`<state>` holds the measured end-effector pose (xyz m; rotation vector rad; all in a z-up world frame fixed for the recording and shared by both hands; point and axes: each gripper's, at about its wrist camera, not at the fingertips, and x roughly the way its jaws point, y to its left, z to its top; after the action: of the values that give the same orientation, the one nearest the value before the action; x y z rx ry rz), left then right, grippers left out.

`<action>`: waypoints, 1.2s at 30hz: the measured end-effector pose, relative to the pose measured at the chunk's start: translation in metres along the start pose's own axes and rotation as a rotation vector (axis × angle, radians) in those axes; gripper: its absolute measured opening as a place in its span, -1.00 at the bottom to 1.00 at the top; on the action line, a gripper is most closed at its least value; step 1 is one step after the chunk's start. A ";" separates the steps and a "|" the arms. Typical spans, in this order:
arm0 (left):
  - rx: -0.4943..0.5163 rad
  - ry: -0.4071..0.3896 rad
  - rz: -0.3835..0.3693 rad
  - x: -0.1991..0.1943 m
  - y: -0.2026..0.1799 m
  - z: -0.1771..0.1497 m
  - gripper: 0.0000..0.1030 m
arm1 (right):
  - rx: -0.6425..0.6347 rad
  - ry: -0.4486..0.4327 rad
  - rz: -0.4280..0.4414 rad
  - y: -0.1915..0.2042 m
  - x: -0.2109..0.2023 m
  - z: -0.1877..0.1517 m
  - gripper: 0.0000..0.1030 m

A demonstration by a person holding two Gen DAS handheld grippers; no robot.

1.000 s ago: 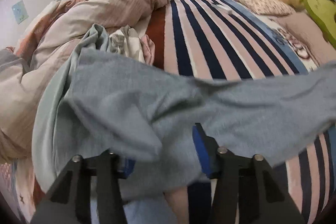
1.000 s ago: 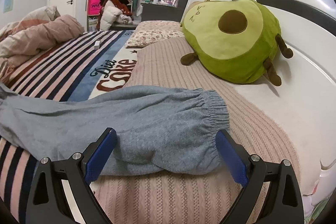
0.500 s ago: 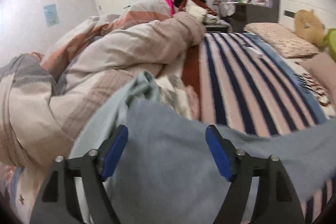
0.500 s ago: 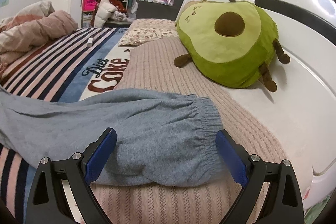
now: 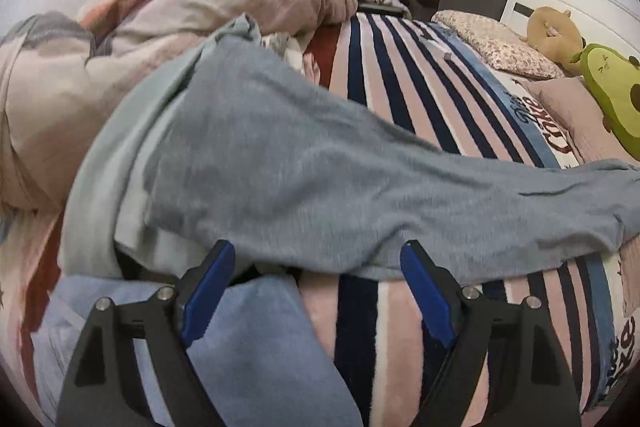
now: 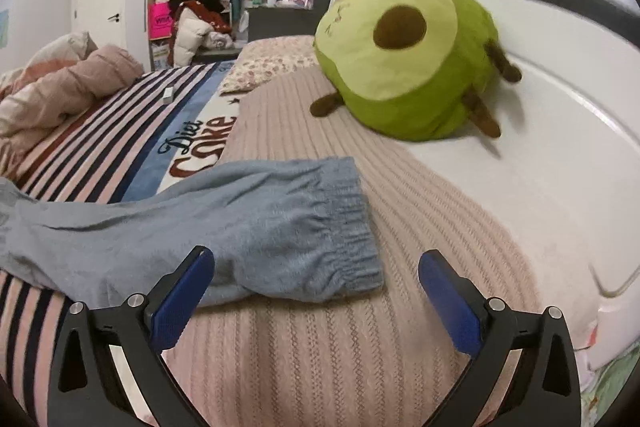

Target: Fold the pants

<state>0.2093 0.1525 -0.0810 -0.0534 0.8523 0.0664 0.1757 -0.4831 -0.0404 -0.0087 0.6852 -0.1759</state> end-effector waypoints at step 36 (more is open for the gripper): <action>-0.097 0.070 -0.128 0.031 0.002 -0.009 0.62 | 0.042 -0.181 -0.074 -0.018 -0.037 0.024 -0.56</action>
<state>0.2228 0.1546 -0.1099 -0.2025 0.9138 -0.0146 0.1601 -0.4958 0.0021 -0.0100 0.5008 -0.2575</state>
